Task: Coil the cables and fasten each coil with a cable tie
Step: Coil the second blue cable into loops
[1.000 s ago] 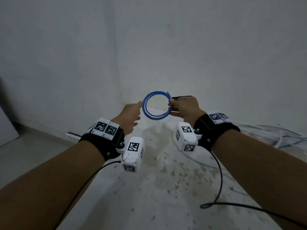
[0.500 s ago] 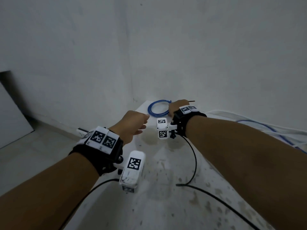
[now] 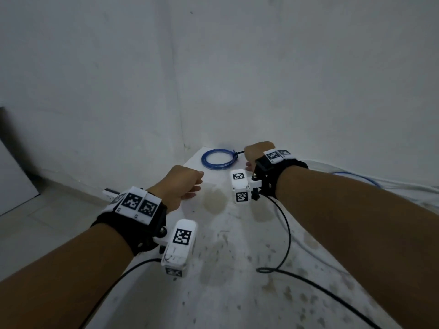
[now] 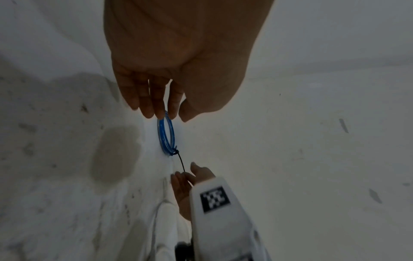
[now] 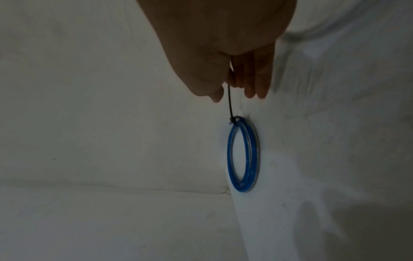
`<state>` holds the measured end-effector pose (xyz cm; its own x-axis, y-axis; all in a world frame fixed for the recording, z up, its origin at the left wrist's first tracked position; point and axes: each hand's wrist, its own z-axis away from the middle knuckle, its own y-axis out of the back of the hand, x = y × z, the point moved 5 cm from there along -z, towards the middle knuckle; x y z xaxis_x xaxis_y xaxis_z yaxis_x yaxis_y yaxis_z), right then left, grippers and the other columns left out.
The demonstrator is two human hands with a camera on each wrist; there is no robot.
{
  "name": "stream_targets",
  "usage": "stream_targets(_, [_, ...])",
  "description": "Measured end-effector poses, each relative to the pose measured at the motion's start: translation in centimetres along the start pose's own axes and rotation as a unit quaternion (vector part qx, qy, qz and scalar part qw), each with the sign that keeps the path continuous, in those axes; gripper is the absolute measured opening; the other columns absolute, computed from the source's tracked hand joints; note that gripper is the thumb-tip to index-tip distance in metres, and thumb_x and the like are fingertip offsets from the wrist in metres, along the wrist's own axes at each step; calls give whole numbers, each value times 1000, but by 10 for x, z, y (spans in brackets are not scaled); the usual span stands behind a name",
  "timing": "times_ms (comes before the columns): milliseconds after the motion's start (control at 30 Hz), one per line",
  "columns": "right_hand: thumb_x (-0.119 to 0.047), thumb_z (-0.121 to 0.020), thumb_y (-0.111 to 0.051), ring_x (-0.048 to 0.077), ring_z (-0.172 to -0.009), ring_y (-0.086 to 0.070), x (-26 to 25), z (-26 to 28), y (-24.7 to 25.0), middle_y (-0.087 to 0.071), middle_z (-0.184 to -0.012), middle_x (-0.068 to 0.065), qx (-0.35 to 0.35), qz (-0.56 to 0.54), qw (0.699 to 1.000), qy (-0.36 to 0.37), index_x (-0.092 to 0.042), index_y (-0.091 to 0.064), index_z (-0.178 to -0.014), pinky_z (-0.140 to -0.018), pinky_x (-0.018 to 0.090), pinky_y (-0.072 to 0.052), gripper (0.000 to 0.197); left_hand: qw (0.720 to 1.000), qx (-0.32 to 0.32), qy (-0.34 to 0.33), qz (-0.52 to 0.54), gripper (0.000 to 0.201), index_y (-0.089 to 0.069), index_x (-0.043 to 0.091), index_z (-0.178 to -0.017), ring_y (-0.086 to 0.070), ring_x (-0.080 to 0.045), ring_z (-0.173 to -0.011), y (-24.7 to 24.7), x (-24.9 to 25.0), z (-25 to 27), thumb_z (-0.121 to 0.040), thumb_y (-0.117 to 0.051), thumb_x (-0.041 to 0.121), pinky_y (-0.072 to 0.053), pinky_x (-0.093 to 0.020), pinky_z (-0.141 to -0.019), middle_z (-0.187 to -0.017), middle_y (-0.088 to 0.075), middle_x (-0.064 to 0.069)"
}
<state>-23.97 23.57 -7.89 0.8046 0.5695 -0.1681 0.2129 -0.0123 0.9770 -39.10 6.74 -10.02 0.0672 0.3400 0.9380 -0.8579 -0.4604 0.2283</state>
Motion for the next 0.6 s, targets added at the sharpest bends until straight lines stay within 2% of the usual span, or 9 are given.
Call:
stream_targets(100, [-18, -89, -66, 27, -87, -68, 32, 31, 19, -68, -95, 10, 16, -124, 990, -58, -13, -54, -86, -75, 32, -55, 14, 1000, -16, -12, 2, 23, -60, 4, -115, -61, -17, -84, -14, 7, 19, -96, -58, 17, -52, -31, -83, -102, -65, -8])
stream_targets(133, [-14, -89, -65, 25, -87, -67, 41, 45, 32, -65, -94, 8, 35, -202, 974, -94, -15, -50, -82, -73, 33, -57, 17, 999, -27, -17, 1, 20, -61, 5, -113, -61, -17, -82, -22, 10, 27, -97, -58, 17, -51, -31, -83, -101, -65, -8])
stream_targets(167, [-12, -87, -65, 23, -84, -66, 50, 60, 41, -62, -93, 8, 51, -260, 955, -135, -16, -49, -81, -68, 33, -59, 17, 999, -39, -22, -1, 18, -62, 6, -111, -61, -16, -81, -31, 13, 36, -97, -57, 17, -51, -30, -82, -100, -66, -8])
stream_targets(233, [-10, -85, -64, 22, -71, -65, 73, 99, 54, -61, -88, 11, 91, -401, 879, -240, -11, -56, -85, -54, 29, -57, 8, 997, -67, -34, -6, 17, -62, 7, -110, -60, -14, -77, -54, 22, 55, -98, -56, 17, -50, -27, -75, -93, -66, -5])
stream_targets(300, [-7, -85, -64, 22, -57, -64, 89, 139, 67, -63, -77, 15, 108, -466, 833, -276, 0, -61, -82, -47, 27, -55, 8, 994, -99, -50, -11, 17, -61, 7, -109, -60, -13, -75, -81, 32, 76, -97, -56, 18, -50, -25, -71, -89, -66, -3])
stream_targets(400, [-9, -87, -66, 21, -54, -63, 121, 199, 90, -65, -75, 17, 122, -438, 845, -281, 5, -63, -79, -49, 30, -55, 16, 986, -147, -77, -16, 13, -62, 6, -102, -60, -13, -73, -125, 46, 110, -97, -57, 17, -50, -24, -69, -87, -67, -4])
stream_targets(500, [-12, -89, -67, 21, -57, -65, 165, 250, 110, -68, -77, 17, 143, -386, 866, -283, 6, -64, -79, -52, 32, -57, 20, 977, -182, -106, -34, 16, -64, 5, -104, -60, -14, -71, -166, 56, 140, -96, -58, 17, -50, -24, -68, -86, -67, -5])
stream_targets(600, [-21, -90, -66, 27, -67, -69, 201, 291, 123, -71, -78, 20, 128, -250, 920, -274, 13, -68, -84, -65, 41, -61, 34, 964, -207, -146, -86, 15, -65, 4, -100, -60, -14, -70, -208, 64, 165, -96, -58, 17, -49, -23, -65, -87, -67, -6])
